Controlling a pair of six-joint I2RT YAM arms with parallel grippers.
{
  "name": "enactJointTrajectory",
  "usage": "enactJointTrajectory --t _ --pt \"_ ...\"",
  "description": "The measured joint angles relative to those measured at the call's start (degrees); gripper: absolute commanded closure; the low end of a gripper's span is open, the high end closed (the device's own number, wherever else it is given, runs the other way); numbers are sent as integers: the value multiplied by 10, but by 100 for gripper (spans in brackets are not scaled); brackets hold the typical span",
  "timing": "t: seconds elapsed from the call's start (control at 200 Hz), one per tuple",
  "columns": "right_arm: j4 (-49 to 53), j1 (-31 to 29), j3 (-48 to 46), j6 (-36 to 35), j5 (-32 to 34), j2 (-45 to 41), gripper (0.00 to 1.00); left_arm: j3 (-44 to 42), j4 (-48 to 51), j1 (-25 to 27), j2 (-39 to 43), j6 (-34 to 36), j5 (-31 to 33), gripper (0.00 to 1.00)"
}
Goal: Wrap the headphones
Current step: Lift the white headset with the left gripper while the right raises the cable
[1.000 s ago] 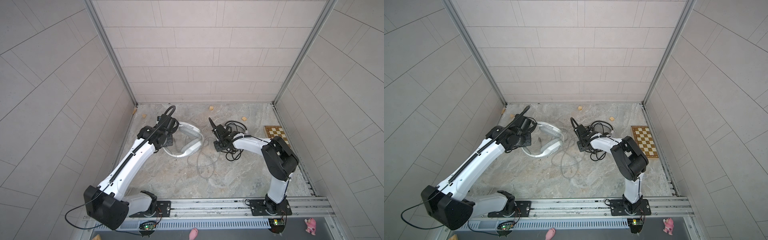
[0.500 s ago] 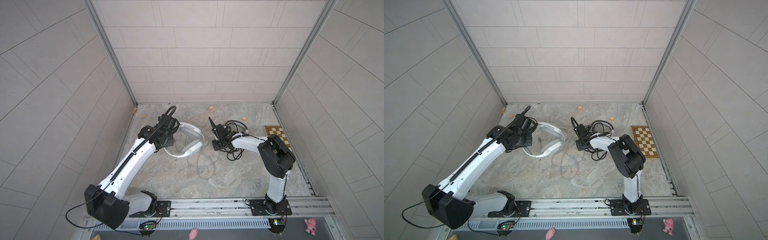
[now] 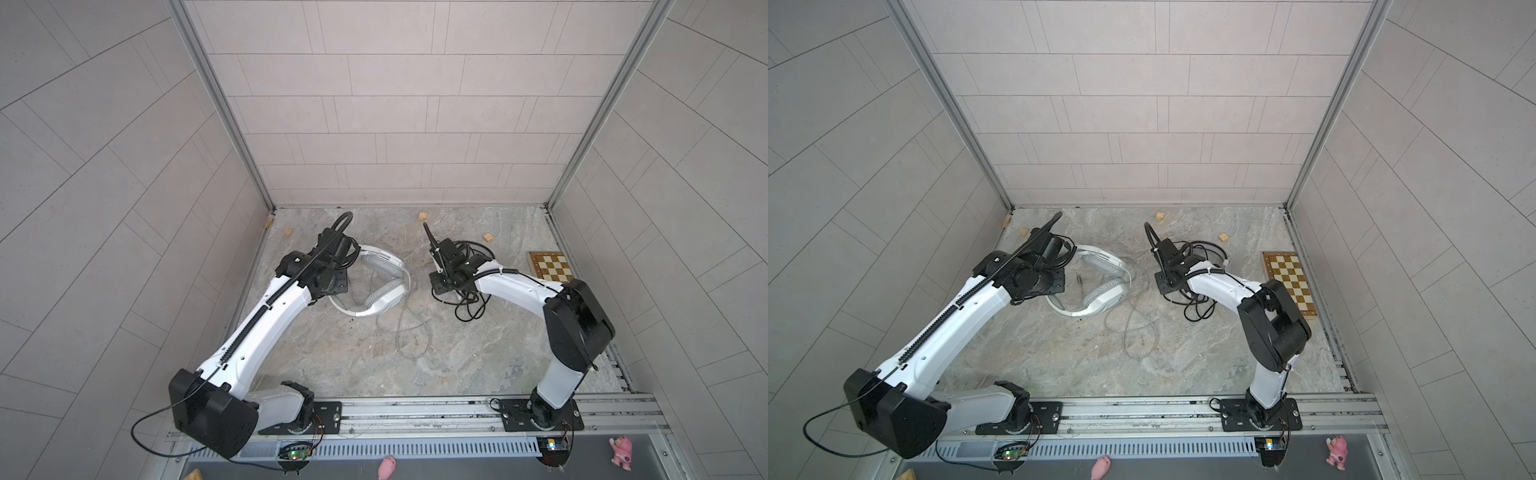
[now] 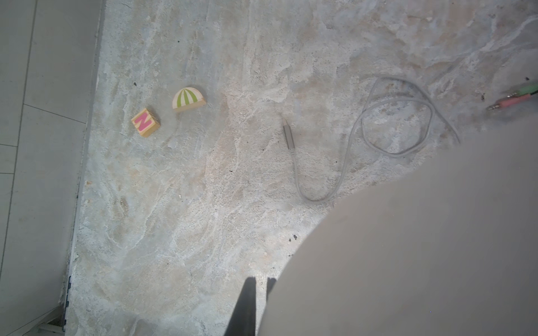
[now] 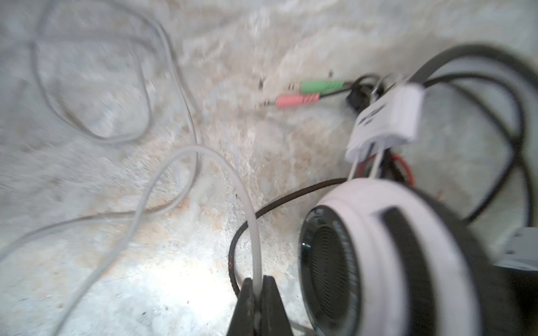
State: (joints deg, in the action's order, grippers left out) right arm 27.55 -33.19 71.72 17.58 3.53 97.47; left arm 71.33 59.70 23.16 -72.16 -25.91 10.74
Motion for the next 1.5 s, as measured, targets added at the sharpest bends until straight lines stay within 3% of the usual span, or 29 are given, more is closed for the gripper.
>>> enactJointTrajectory --t 0.225,0.515,1.081,1.236,1.501 --pt "12 2 65 -41 15 -99 94 0 -11 10 0 17 -70 100" --pt "46 3 153 -80 21 -104 93 -7 -39 98 -7 39 -120 100" --pt "107 2 327 -117 55 -85 93 -36 -115 265 -130 -1 -114 100" --pt "130 3 356 -121 65 -78 93 -55 -132 268 -183 -28 -108 100" --pt "149 0 383 -123 66 -90 93 -53 -142 267 -245 -68 -83 88"
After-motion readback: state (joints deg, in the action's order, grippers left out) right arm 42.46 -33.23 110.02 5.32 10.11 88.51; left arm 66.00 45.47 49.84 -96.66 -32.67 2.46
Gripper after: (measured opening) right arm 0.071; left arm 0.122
